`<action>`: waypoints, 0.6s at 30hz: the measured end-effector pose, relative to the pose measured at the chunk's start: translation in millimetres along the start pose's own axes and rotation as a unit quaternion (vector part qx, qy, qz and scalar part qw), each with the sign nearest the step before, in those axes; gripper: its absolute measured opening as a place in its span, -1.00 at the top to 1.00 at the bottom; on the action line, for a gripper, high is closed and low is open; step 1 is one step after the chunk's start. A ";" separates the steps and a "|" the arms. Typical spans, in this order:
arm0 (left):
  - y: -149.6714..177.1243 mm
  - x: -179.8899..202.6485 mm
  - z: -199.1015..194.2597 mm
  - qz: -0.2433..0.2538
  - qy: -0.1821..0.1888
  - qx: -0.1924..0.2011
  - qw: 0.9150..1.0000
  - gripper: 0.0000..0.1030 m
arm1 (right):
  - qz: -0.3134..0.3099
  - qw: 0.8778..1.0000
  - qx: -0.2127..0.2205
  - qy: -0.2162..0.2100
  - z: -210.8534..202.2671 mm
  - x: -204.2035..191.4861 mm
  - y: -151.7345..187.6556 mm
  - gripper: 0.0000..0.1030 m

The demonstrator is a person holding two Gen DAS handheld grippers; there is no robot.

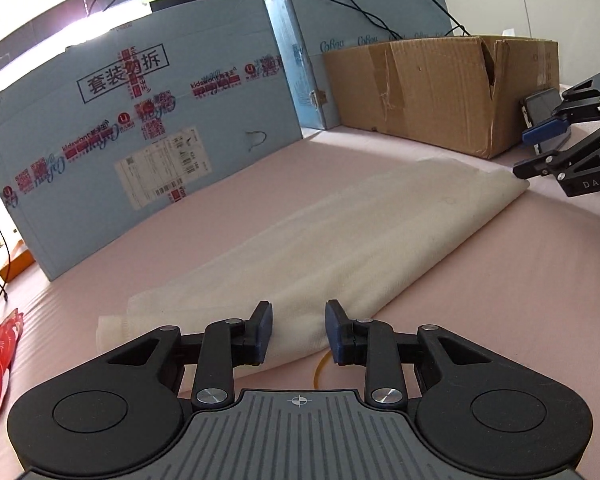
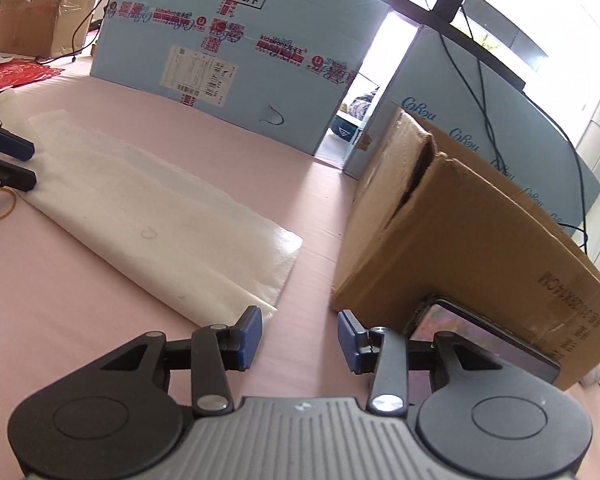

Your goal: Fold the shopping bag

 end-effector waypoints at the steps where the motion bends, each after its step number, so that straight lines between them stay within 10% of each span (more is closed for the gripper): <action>1: -0.5 0.0 0.1 0.001 0.000 0.000 1.000 0.45 | -0.001 1.000 0.005 0.010 -4.9 3.1 1.2 0.15; 12: -1.5 -3.8 0.4 -0.010 0.010 0.002 1.000 0.45 | -0.182 0.980 0.060 -0.055 -19.7 -58.4 1.1 0.01; 18: -2.0 -6.7 0.2 -0.023 0.019 0.002 1.000 0.45 | -0.351 0.930 0.103 -0.037 -8.5 -100.1 -7.9 0.14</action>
Point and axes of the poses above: each gripper's, at about its wrist camera, not at the fingertips, and z roughly the way its jaws point, x to its right, y to its underside, the point moved 7 cm from there along z, roughly the way its jaws point, and after that the axes turned 1 degree about y, right-handed, at the moved point
